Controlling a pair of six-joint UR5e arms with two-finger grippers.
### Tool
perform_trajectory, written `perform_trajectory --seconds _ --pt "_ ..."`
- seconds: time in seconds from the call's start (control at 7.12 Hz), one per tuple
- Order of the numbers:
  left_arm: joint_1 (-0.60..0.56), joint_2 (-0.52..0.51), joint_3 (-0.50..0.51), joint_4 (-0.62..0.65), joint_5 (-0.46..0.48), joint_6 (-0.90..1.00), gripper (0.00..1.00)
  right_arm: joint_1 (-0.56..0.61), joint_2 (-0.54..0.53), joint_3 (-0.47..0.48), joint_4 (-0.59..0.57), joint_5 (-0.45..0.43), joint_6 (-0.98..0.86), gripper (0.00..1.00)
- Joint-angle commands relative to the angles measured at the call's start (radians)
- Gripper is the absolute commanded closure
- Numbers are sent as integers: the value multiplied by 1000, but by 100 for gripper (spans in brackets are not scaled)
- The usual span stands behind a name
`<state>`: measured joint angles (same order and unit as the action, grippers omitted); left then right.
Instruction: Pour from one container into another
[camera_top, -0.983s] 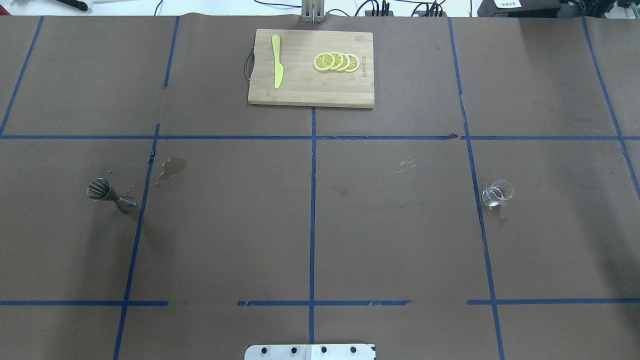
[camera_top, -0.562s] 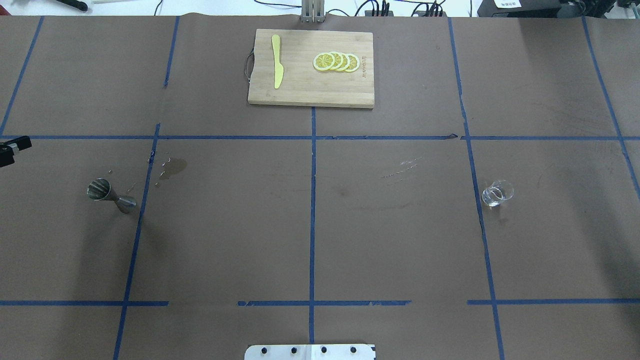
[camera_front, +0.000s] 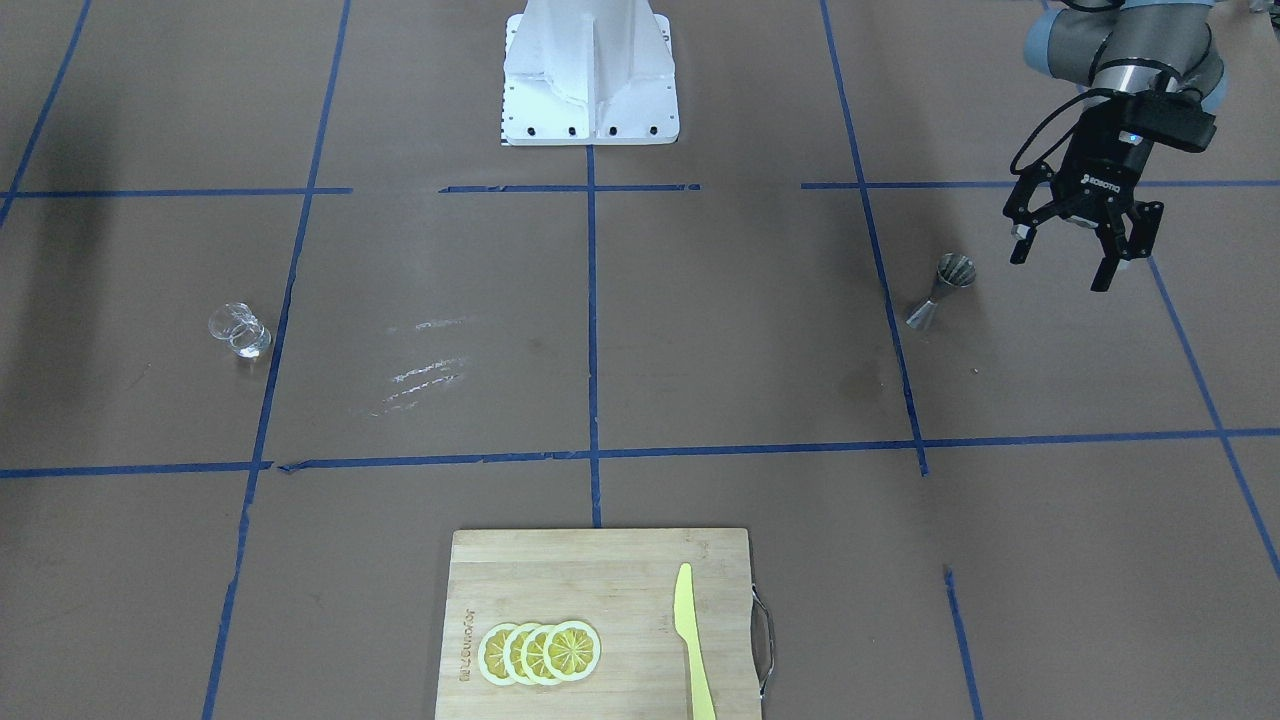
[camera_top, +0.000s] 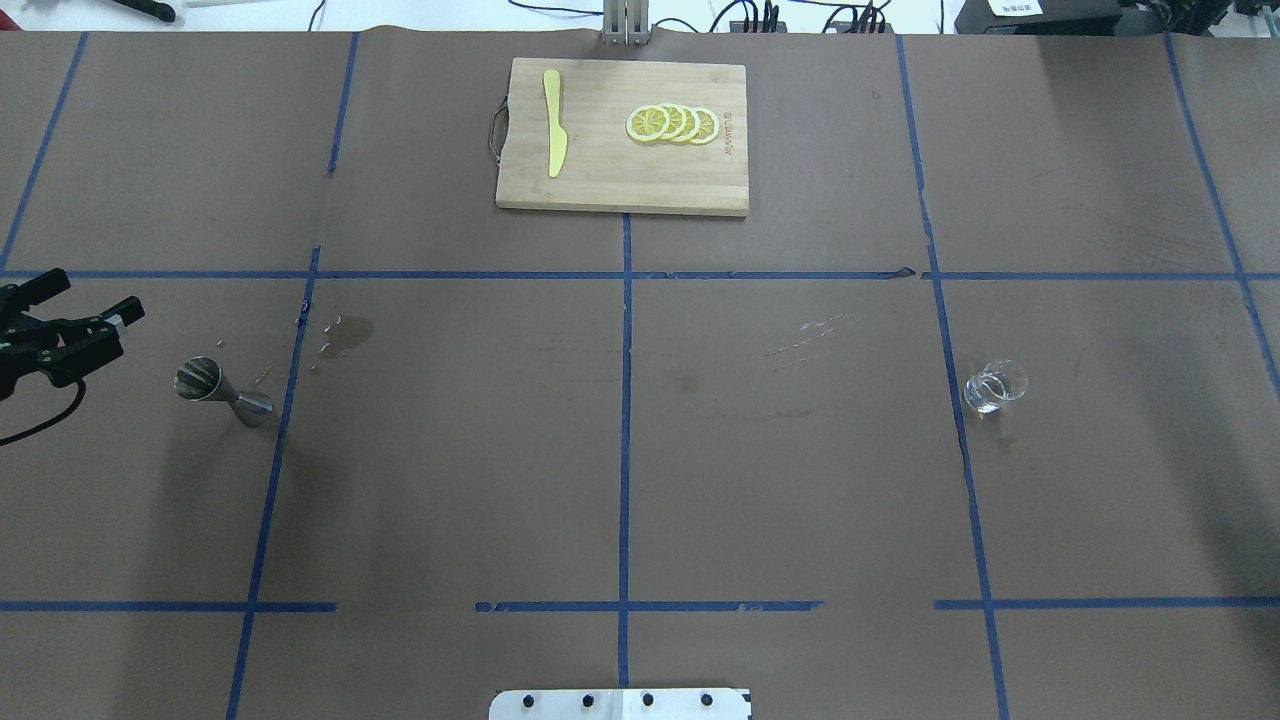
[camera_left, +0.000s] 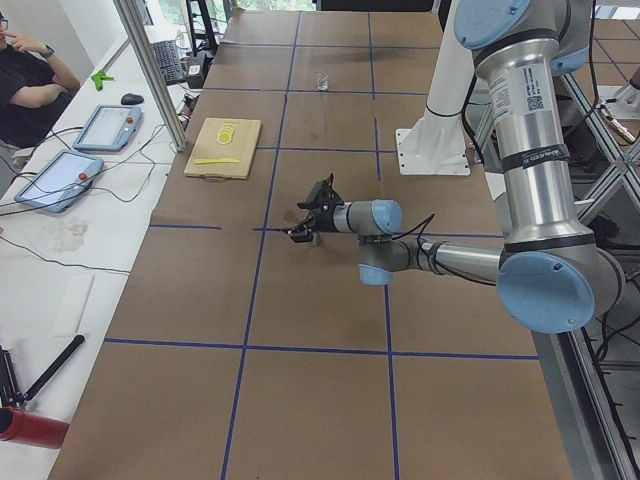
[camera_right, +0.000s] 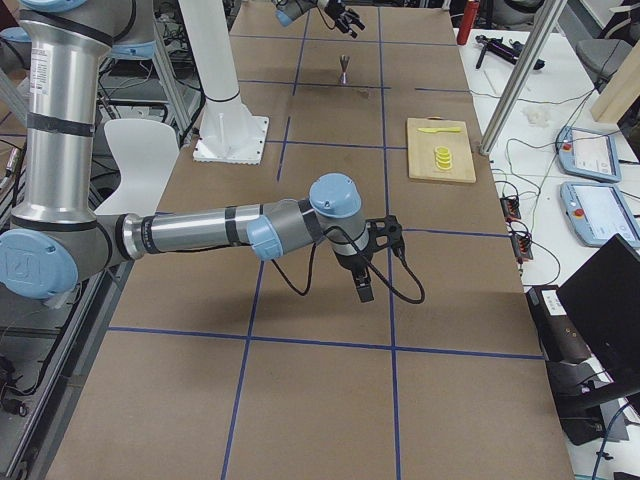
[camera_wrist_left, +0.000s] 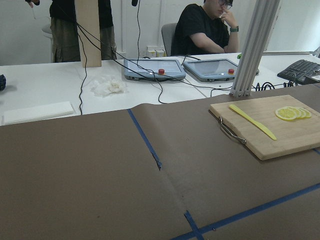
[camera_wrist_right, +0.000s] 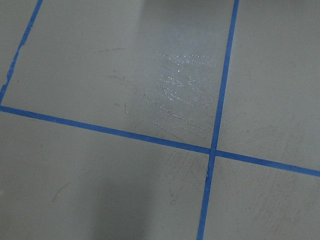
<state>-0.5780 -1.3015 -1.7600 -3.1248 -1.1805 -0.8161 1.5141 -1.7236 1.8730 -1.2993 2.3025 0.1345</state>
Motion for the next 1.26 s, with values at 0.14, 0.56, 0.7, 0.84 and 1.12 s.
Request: perform_trajectory --seconds 0.14,0.56,0.7,0.84,1.12 --pt "278 4 2 12 338 -64 0 0 -2 2 0 -2 -1 0" --pt "342 -21 68 19 397 -109 0 0 -2 2 0 -2 -1 0" --pt "345 -31 85 19 397 -113 0 0 -2 2 0 -2 -1 0" --pt "351 -51 102 19 398 -129 0 0 -2 2 0 -2 -1 0" --pt "356 -82 140 19 410 -130 0 0 -2 3 0 -2 -1 0"
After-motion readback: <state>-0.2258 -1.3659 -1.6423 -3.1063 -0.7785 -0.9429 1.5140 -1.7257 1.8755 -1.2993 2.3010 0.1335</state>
